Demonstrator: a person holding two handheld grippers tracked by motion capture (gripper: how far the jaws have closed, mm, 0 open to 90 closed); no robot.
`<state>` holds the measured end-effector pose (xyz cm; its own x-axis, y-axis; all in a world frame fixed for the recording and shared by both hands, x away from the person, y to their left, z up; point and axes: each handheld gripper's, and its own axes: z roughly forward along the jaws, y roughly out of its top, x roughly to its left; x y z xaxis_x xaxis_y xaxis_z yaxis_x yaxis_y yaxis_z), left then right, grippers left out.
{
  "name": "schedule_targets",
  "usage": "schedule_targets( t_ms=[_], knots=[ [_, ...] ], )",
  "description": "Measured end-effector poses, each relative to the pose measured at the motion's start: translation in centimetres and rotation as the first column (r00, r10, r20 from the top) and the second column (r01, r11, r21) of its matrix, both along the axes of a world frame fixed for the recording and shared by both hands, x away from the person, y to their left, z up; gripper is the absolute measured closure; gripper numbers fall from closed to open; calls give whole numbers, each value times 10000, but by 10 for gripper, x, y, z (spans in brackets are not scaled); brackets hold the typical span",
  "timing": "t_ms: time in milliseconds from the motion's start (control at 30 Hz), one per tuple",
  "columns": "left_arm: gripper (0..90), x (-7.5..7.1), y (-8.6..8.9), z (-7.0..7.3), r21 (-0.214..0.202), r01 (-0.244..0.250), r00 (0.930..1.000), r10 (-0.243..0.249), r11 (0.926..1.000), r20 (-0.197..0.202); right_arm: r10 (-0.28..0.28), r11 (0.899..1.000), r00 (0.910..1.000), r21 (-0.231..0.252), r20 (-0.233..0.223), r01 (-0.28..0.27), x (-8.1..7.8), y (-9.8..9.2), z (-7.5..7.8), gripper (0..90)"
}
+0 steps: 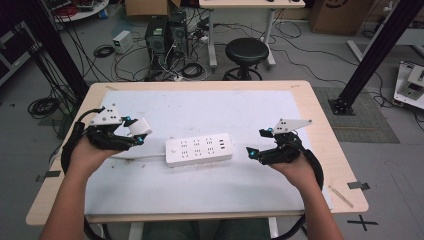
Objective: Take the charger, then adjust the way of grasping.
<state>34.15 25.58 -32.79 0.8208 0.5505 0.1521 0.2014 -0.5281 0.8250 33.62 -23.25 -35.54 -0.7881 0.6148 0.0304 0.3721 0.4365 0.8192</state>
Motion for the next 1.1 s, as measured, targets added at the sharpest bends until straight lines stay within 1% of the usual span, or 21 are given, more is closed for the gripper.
schedule_targets(
  t_ms=[100, 200, 267, 333, 400, 433, 533, 567, 600, 633, 667, 700, 733, 767, 833, 867, 933, 967, 1033, 1067, 1100],
  knots=[
    [425, -9, -8, -6, 111, 378, 9992, -379, 9992, 86, 181, 9998, 9998, 98, -95, -180, -1, 1, 0, 186],
    [425, -16, -19, -12, 144, 888, 9957, -892, 9959, 270, 341, 9992, 9992, 206, -204, -337, -3, 4, -1, 186],
    [424, -20, -27, -16, 146, 1126, 9926, -1132, 9935, 441, 409, 9990, 9987, 201, -308, -403, -5, 7, -1, 186],
    [425, -24, -36, -20, 236, 1430, 9878, -1442, 9894, 587, 575, 9981, 9978, 255, -344, -566, -7, 12, -1, 186],
    [424, -28, -46, -24, 313, 1661, 9823, -1682, 9856, 826, 699, 9969, 9964, 389, -480, -681, -9, 18, -1, 186],
    [424, -30, -52, -25, 375, 1842, 9776, -1871, 9822, 968, 810, 9957, 9949, 490, -606, -780, -11, 24, -1, 186],
    [425, -35, -68, -29, 519, 2211, 9653, -2261, 9739, 1306, 932, 9942, 9934, 602, -662, -893, -12, 30, -1, 186],
    [425, -36, -74, -30, 612, 2301, 9614, -2366, 9712, 1407, 973, 9930, 9918, 746, -823, -912, -13, 36, -3, 186],
    [425, -38, -79, -31, 732, 2429, 9556, -2516, 9673, 1531, 973, 9930, 9918, 746, -823, -912, -13, 36, -3, 186],
    [425, -40, -84, -33, 741, 2545, 9516, -2633, 9642, 1587, 1049, 9917, 9903, 839, -914, -973, -13, 39, -4, 186],
    [424, -42, -89, -34, 825, 2665, 9458, -2770, 9603, 1694, 1111, 9903, 9892, 939, -959, -1022, -14, 41, -6, 186],
    [425, -44, -94, -35, 953, 2751, 9395, -2886, 9567, 1848, 1181, 9874, 9853, 1194, -1233, -1034, -16, 46, -10, 186],
    [425, -46, -99, -37, 1003, 2828, 9347, -2976, 9539, 1942, 1181, 9874, 9853, 1194, -1233, -1034, -16, 46, -10, 186],
    [425, -48, -103, -38, 1079, 2917, 9298, -3082, 9504, 2011, 1246, 9848, 9828, 1377, -1366, -1057, -18, 49, -12, 186],
    [425, -54, -111, -41, 1204, 3151, 9159, -3348, 9414, 2216, 1398, 9792, 9772, 1690, -1597, -1125, -21, 52, -16, 186],
    [424, -57, -115, -42, 1261, 3192, 9110, -3408, 9393, 2323, 1450, 9759, 9745, 1870, -1715, -1123, -22, 54, -18, 186],
    [425, -63, -123, -45, 1438, 3362, 8945, -3634, 9307, 2605, 1662, 9676, 9671, 2207, -1926, -1224, -25, 58, -22, 186],
    [425, -65, -126, -46, 1509, 3365, 8880, -3666, 9295, 2777, 1663, 9663, 9656, 2284, -1997, -1192, -26, 61, -24, 186],
    [425, -71, -133, -50, 1864, 3253, 8743, -3700, 9271, 3143, 1920, 9558, 9576, 2624, -2148, -1328, -30, 65, -28, 186],
    [424, -72, -135, -52, 1993, 3235, 8677, -3740, 9250, 3275, 1979, 9514, 9555, 2776, -2188, -1335, -31, 67, -30, 186],
    [424, -74, -138, -54, 2040, 3219, 8642, -3749, 9245, 3354, 2060, 9471, 9514, 2914, -2291, -1349, -33, 69, -31, 186]
  ],
)
